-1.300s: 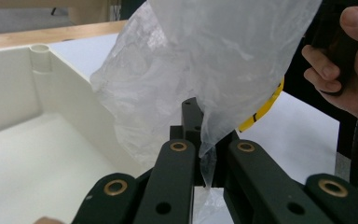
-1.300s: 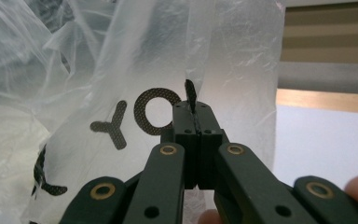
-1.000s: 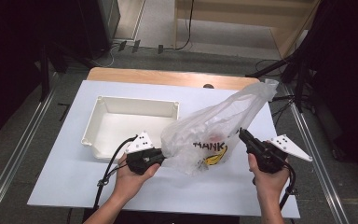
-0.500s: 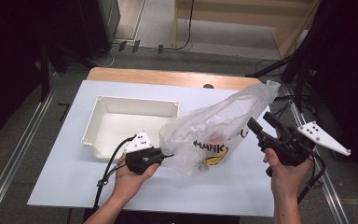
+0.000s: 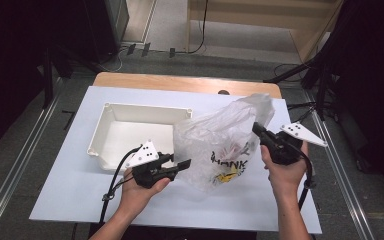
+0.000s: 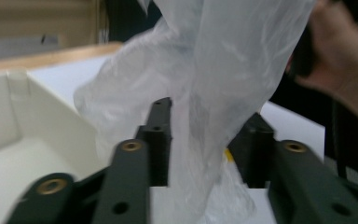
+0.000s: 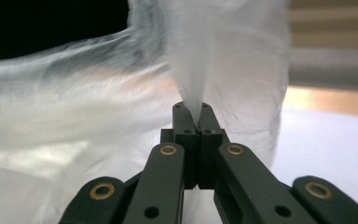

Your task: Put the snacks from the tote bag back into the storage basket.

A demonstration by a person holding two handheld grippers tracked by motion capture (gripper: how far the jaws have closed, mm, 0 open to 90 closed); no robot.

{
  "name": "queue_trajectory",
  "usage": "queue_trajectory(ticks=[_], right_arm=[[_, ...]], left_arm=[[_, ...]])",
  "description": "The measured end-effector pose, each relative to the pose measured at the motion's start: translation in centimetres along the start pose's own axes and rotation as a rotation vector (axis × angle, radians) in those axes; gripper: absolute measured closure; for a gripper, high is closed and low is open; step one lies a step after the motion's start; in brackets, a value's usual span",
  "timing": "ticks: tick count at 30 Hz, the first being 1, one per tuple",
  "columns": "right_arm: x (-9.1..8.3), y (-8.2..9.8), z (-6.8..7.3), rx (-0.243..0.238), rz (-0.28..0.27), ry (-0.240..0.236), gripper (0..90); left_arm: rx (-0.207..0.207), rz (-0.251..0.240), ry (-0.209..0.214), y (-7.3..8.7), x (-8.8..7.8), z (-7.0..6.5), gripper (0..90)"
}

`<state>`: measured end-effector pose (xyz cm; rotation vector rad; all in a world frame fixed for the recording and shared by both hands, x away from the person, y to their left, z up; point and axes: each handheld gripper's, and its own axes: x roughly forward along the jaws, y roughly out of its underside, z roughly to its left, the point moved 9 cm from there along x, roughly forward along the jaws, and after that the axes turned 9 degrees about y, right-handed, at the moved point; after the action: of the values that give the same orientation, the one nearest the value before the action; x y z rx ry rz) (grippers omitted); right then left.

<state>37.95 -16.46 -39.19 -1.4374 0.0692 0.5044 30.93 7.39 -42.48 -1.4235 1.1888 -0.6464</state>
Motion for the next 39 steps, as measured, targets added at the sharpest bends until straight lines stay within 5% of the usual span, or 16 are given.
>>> queue_trajectory(ticks=[4,11,13,20,23,24,26,29,34,39], right_arm=[[1.3,2.4,0.3,-0.029,0.06,0.001,90.0],[2.1,4.9,0.6,-0.024,0.088,0.003,90.0],[2.2,5.1,0.7,-0.02,0.091,0.0,90.0],[1.9,6.2,1.3,-0.058,0.089,-0.011,90.0],[1.8,6.3,1.6,-0.072,0.092,-0.018,90.0],[1.7,6.3,1.9,-0.093,0.092,-0.018,90.0],[1.5,6.2,1.9,-0.094,0.086,-0.018,90.0],[1.2,6.0,1.4,-0.066,0.074,-0.007,90.0],[1.2,5.7,0.3,-0.033,0.068,0.019,90.0],[2.0,6.3,-1.2,0.014,0.103,0.043,90.0]], left_arm=[[0.013,-0.009,-0.035,-0.3,-0.1,0.1,56.3],[-0.004,-0.015,-0.067,-1.3,-0.2,0.0,51.7],[-0.006,-0.011,-0.074,-1.6,-0.2,0.0,42.7],[0.019,-0.106,-0.064,-5.7,-0.3,-1.0,28.4],[0.041,-0.131,-0.049,-7.4,-0.2,-1.9,29.1],[0.068,-0.121,-0.058,-7.8,-0.1,-2.3,47.2],[0.057,-0.082,-0.065,-7.4,0.1,-2.2,69.1],[0.005,-0.016,-0.044,-5.6,0.8,-1.5,85.0],[-0.058,0.051,-0.069,-2.5,1.5,-0.4,88.6],[-0.14,0.147,-0.089,2.4,2.7,0.5,88.7]])
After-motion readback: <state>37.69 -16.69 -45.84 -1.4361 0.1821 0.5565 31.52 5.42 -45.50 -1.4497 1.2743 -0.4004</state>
